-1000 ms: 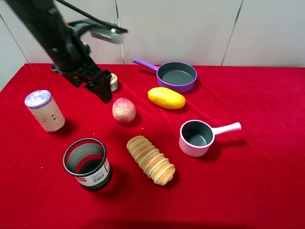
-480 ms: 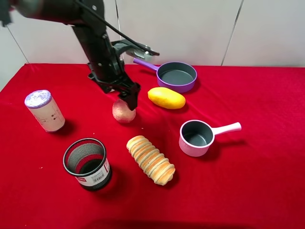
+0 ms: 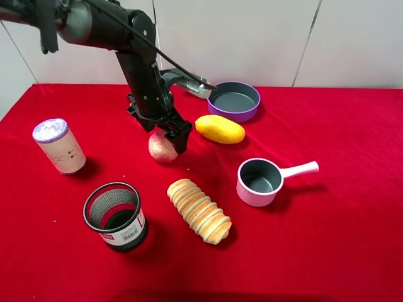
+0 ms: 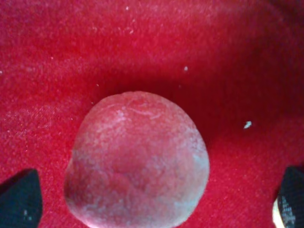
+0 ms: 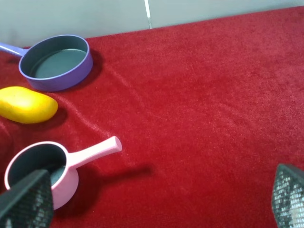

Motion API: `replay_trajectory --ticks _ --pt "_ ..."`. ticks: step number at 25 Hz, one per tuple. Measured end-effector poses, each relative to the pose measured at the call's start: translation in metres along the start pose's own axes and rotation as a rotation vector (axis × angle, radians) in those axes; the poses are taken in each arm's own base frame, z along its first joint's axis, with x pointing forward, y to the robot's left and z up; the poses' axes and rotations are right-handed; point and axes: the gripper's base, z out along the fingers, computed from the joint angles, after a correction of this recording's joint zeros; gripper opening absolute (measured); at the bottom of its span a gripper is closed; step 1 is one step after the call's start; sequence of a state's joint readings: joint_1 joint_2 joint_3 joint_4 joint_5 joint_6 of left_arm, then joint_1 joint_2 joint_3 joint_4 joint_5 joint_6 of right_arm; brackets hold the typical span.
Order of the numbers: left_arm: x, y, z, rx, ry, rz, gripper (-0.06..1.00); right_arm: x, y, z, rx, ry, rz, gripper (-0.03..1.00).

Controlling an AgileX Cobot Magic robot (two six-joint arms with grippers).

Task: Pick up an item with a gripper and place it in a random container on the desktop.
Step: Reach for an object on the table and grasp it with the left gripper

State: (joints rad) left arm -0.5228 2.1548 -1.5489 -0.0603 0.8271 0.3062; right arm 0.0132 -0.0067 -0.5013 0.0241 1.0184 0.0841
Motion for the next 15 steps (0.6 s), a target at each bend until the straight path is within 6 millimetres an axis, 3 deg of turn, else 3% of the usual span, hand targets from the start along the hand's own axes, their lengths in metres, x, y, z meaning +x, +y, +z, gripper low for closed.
replay_trajectory --ticks 15 --pt "0.000 0.006 0.039 -0.019 0.042 0.013 0.99 0.000 0.000 0.000 0.000 0.000 0.000 0.69"
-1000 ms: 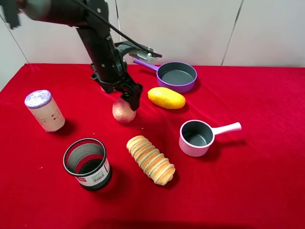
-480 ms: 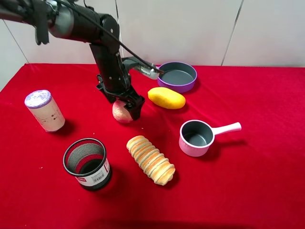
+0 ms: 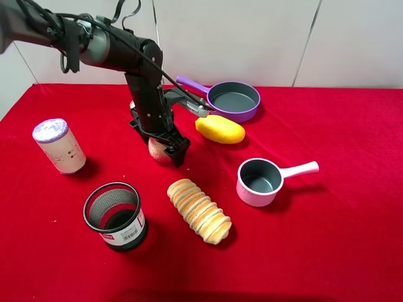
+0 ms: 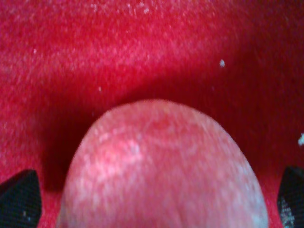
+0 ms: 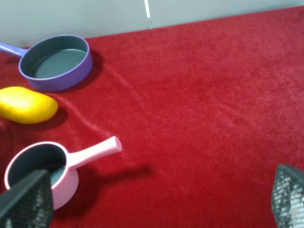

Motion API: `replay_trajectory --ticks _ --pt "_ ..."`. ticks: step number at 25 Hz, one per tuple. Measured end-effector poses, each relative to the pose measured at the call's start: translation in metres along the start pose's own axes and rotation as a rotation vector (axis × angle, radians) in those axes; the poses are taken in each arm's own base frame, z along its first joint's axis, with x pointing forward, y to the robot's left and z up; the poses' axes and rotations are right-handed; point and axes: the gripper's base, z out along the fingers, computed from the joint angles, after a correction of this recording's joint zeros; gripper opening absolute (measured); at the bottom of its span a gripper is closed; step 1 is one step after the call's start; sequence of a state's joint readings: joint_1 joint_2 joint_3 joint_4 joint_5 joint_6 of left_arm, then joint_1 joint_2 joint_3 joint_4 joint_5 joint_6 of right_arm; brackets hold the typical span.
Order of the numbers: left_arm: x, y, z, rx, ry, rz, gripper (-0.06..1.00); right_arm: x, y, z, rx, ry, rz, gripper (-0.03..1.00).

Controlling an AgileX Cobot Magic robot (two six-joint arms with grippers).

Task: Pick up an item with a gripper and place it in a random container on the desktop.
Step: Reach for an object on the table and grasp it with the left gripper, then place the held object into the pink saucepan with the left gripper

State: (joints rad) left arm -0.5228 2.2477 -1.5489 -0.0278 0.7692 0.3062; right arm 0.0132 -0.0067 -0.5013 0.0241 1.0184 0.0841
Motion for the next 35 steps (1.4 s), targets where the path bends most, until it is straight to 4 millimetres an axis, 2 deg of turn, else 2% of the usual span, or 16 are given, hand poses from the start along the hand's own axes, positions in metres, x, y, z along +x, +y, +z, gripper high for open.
replay_trajectory --ticks 4,7,13,14,27,35 --pt "-0.001 -0.002 0.004 -0.002 -0.002 0.007 0.99 0.000 0.000 0.000 0.000 0.000 0.000 0.69" --pt "-0.002 -0.003 0.005 -0.002 0.000 0.011 0.94 0.000 0.000 0.000 0.000 0.000 0.000 0.69" --pt "-0.002 -0.003 0.005 -0.004 -0.001 0.012 0.68 0.000 0.000 0.000 0.000 0.000 0.000 0.69" --pt "-0.002 -0.003 0.005 -0.004 -0.002 0.012 0.66 0.000 0.000 0.000 0.000 0.000 0.000 0.69" --pt "-0.002 -0.003 0.005 -0.004 0.000 0.012 0.66 0.000 0.000 0.000 0.000 0.000 0.000 0.69" --pt "-0.010 -0.002 -0.011 0.000 0.009 0.017 0.66 0.000 0.000 0.000 0.000 0.000 0.000 0.69"
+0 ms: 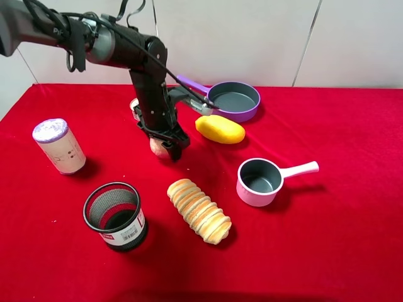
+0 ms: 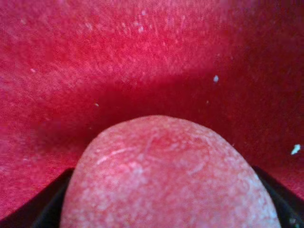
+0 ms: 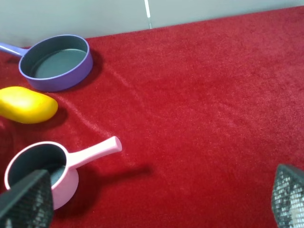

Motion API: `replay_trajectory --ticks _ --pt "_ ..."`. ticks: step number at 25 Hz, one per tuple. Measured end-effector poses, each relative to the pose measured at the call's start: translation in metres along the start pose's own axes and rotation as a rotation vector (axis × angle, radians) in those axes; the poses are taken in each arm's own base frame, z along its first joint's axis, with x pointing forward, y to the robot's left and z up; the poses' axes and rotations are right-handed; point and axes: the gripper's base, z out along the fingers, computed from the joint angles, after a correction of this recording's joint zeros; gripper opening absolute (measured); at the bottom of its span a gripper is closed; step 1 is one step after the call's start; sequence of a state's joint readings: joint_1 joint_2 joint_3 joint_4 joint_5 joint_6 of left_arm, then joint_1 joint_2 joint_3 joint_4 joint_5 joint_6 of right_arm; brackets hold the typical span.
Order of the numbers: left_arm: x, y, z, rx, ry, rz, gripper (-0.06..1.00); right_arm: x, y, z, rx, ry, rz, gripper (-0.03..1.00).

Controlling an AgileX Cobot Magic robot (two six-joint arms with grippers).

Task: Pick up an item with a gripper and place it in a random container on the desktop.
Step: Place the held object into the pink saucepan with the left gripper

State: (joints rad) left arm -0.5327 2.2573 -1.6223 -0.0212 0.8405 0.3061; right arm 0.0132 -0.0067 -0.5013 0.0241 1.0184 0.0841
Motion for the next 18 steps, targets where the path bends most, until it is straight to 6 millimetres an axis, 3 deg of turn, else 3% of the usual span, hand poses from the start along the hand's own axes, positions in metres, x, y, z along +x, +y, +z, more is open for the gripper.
replay_trajectory --ticks 18 --pt "-0.023 -0.001 -0.064 0.009 -0.003 0.014 0.66 0.000 0.000 0.000 0.000 0.000 0.000 0.69"
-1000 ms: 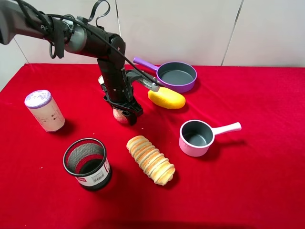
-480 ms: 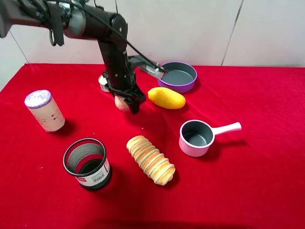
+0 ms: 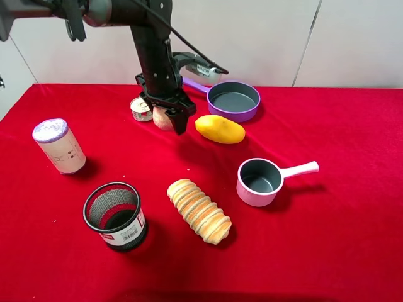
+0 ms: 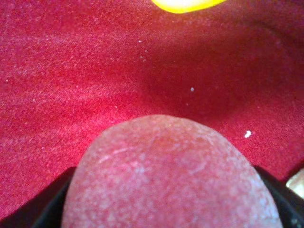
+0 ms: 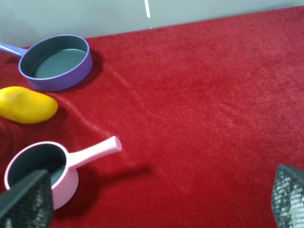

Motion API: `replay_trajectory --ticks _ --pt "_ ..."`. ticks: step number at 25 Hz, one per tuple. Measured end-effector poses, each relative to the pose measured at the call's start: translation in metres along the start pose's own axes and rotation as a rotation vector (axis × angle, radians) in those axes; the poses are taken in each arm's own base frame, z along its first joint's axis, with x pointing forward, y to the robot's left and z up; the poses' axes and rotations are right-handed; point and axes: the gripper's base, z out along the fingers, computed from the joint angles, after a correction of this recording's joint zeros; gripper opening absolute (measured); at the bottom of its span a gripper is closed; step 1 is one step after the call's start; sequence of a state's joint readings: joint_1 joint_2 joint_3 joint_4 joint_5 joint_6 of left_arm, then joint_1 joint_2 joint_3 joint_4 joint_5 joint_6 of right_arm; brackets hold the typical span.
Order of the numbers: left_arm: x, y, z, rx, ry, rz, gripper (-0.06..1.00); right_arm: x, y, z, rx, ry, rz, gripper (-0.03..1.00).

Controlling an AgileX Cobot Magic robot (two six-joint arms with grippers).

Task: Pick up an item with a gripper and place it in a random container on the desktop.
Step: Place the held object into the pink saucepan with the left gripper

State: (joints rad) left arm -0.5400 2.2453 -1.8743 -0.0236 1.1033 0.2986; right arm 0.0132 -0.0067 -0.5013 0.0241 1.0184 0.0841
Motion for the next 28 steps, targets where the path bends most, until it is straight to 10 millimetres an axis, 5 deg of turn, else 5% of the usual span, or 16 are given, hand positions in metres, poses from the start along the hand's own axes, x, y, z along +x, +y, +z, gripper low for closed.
replay_trajectory --ticks 14,28 --pt "-0.021 -0.053 -0.020 -0.053 -0.042 0.101 0.66 0.000 0.000 0.000 0.000 0.000 0.000 0.69" --pt "-0.029 -0.147 -0.015 -0.038 -0.081 0.235 0.66 0.000 0.000 0.000 0.000 0.000 0.000 0.69"
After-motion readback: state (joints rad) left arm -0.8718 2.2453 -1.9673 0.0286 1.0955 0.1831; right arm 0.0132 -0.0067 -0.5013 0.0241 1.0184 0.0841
